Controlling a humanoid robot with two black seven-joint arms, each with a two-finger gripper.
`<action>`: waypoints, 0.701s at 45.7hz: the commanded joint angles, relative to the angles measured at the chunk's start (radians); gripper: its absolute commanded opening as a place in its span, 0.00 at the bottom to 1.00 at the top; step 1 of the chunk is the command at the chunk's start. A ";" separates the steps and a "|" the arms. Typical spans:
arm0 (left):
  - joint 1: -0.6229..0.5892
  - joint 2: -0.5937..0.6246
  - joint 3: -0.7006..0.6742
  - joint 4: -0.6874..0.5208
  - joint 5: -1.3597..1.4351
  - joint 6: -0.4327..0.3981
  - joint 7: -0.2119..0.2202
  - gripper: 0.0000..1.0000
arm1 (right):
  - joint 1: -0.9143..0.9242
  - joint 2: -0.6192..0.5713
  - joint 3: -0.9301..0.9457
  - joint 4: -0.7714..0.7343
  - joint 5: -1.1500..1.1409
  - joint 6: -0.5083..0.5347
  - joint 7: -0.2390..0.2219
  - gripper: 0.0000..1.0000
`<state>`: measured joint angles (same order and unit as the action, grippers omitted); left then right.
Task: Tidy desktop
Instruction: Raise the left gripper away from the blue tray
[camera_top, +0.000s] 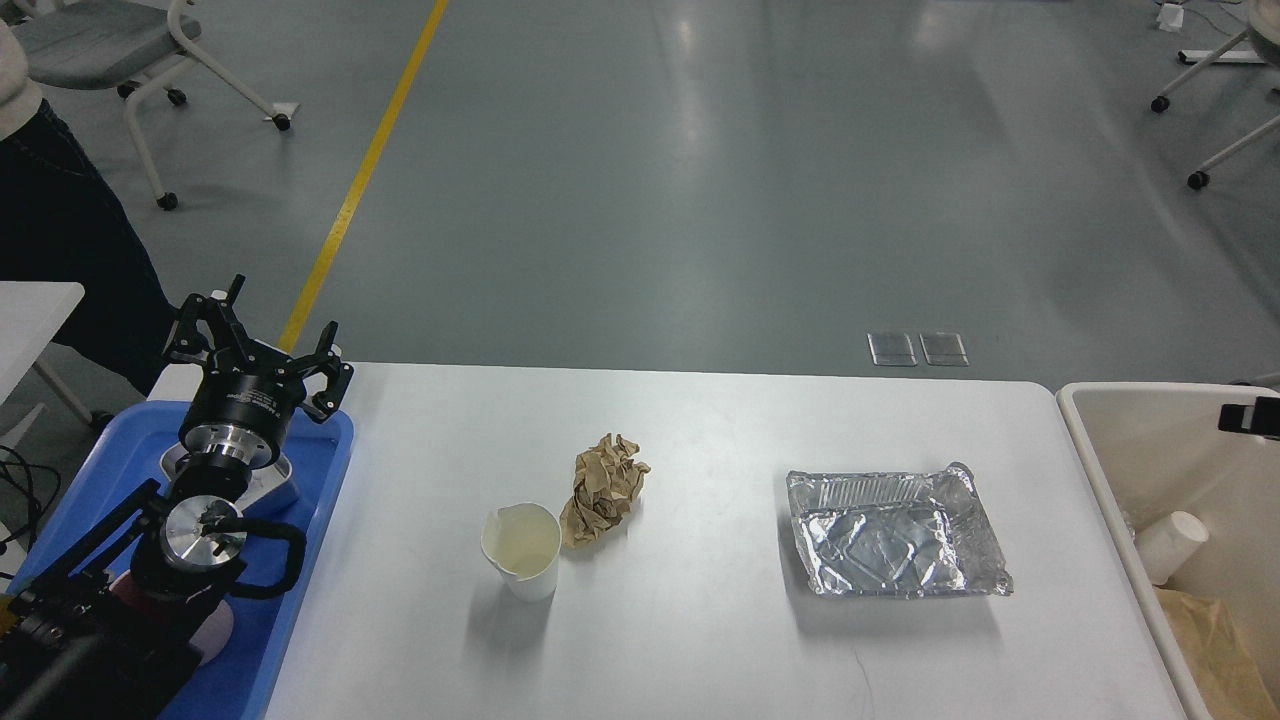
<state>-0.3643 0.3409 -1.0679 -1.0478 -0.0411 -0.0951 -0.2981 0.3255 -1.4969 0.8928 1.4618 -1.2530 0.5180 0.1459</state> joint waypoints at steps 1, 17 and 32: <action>0.004 0.003 0.000 0.000 0.004 0.000 0.017 0.96 | 0.032 -0.046 0.008 0.014 0.000 0.011 0.009 1.00; 0.047 0.013 -0.004 0.023 0.007 -0.066 0.007 0.96 | 0.093 -0.082 0.054 0.097 -0.087 -0.032 -0.018 1.00; 0.047 0.013 -0.014 0.025 0.006 -0.066 0.008 0.96 | 0.083 -0.052 -0.103 0.164 -0.336 -0.194 -0.046 0.99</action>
<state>-0.3175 0.3526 -1.0793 -1.0233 -0.0346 -0.1608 -0.2914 0.4108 -1.5626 0.8406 1.6213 -1.5668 0.3300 0.0943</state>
